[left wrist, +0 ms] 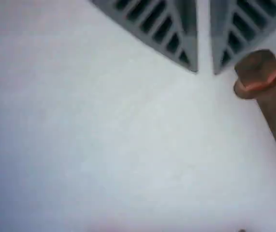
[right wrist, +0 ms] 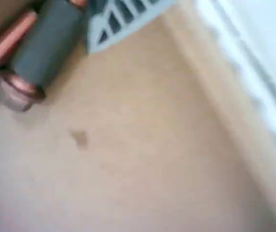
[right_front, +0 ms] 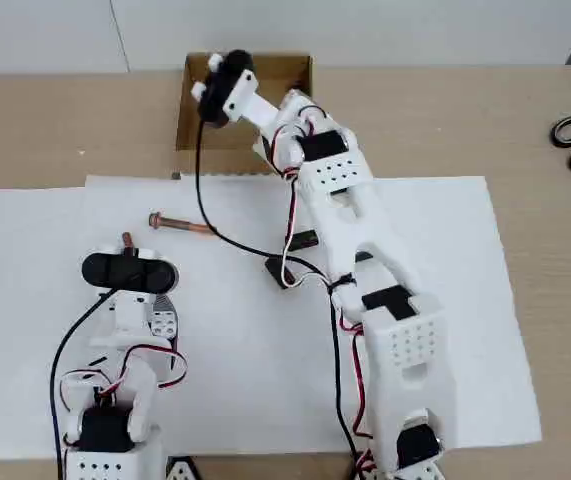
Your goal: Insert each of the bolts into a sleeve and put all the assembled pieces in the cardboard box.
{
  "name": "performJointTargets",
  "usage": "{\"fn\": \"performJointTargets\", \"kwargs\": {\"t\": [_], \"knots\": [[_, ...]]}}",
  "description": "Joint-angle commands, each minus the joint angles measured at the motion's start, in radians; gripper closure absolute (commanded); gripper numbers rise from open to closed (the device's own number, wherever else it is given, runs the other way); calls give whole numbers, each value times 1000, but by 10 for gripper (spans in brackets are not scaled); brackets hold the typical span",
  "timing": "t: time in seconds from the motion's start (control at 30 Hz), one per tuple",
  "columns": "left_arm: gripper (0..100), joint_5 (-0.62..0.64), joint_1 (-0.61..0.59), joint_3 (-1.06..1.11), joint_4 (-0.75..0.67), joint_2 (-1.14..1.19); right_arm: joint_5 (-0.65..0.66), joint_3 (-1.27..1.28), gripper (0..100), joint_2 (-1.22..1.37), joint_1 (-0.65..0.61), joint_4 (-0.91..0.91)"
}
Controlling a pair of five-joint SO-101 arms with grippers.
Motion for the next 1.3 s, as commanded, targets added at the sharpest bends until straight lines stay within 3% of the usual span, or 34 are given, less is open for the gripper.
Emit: {"fn": "performJointTargets", "kwargs": {"t": [0.0, 0.2, 0.33, 0.53, 0.83, 1.0, 1.27], "knots": [[994, -3, -5, -4, -15, -12, 6, -51, 957, -137, -5, 186], [994, -3, -18, -4, -15, -12, -11, -51, 995, -263, -4, 461], [992, -5, -132, -4, -21, -12, -163, -51, 995, -325, -1, 618], [992, -40, -135, -4, -17, -12, -325, -51, 995, -369, -21, 862], [992, -48, -140, -4, -17, -12, -470, -18, 995, -377, -125, 892], [992, -48, -140, -4, -15, -12, -560, 124, 966, -378, -166, 898], [992, -48, -140, -4, -15, -12, -575, 204, 946, -371, -163, 897]]}}
